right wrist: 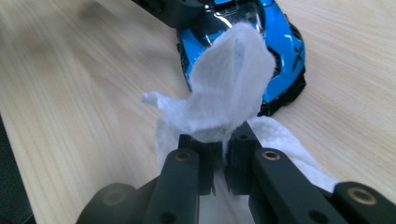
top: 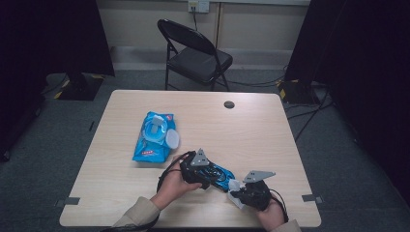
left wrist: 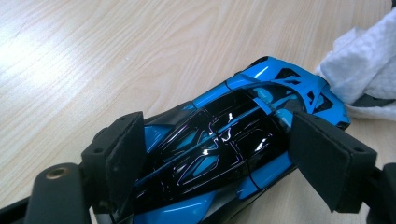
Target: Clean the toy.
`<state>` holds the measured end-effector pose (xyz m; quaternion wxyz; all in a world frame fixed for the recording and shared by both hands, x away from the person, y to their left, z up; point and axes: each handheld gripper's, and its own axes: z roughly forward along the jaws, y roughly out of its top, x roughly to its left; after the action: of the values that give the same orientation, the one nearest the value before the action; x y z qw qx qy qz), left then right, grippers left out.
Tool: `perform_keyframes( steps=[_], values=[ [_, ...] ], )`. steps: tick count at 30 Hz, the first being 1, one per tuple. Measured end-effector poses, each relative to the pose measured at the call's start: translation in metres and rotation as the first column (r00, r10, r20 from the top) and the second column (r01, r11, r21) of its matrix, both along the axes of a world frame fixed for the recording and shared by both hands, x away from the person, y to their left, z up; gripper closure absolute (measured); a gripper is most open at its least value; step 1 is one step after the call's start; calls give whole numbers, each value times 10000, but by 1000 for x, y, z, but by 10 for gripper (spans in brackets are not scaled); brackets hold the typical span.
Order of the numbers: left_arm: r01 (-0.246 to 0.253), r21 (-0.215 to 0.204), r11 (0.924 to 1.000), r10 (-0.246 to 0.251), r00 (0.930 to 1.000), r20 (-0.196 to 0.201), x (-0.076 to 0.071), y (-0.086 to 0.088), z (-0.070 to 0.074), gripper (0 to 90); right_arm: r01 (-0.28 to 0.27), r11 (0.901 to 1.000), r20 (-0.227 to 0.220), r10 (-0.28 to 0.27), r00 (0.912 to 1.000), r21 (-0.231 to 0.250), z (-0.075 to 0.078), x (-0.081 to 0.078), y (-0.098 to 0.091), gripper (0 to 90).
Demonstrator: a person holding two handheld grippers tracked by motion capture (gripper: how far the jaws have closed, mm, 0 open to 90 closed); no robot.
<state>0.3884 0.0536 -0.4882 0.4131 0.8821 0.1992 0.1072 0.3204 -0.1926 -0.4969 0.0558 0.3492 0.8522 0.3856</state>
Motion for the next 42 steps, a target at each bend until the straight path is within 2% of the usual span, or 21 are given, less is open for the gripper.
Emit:
perform_keyframes(
  steps=[3, 6, 15, 21, 24, 30, 33, 34, 37, 40, 42],
  values=[
    [-3, 0, 10000, 3, 10000, -3, 0, 0, 0, 192, -139, 9998, -92, 140, 9999, 110, 0, -1, 2, 844],
    [-8, -6, 10000, 8, 10000, 4, 0, 0, 0, 192, -306, 9995, -18, 306, 9995, -53, 1, -3, 8, 844],
    [-32, 29, 10000, 32, 10000, 4, 0, 0, 0, 193, -639, 9979, -41, 640, 9979, 133, -1, -4, 18, 840],
    [-39, 16, 10000, 39, 10000, -19, -1, -1, 0, 194, -1161, 9922, -53, 1164, 9932, 443, 0, -2, 30, 833],
    [-9, 0, 10000, 9, 10000, -17, 0, -1, 0, 193, -1202, 9906, 160, 1194, 9927, 651, 8, -1, 31, 830],
    [18, 5, 10000, -18, 10000, -16, 0, -1, 0, 193, -591, 9901, 666, 509, 9965, 1271, 24, 7, 13, 828],
    [11, -14, 10000, -11, 10000, -11, 0, -1, 0, 193, 72, 9878, 854, -206, 9961, 1554, 30, 16, 0, 827],
    [4, -28, 10000, -4, 10000, -15, -1, -1, 0, 193, 416, 9860, 1043, -590, 9928, 1617, 33, 21, -8, 827],
    [25, -25, 10000, -25, 10000, -9, 0, -1, 0, 193, 1074, 9847, 1252, -1248, 9842, 1371, 33, 30, -20, 825],
    [32, -30, 10000, -32, 10000, -5, 0, -1, 0, 193, 1609, 9791, 1191, -1757, 9772, 1242, 26, 39, -29, 825],
    [34, -46, 10000, -34, 10000, -19, -1, -2, 0, 193, 1778, 9771, 1113, -1907, 9753, 1166, 22, 44, -32, 825]
  ],
)
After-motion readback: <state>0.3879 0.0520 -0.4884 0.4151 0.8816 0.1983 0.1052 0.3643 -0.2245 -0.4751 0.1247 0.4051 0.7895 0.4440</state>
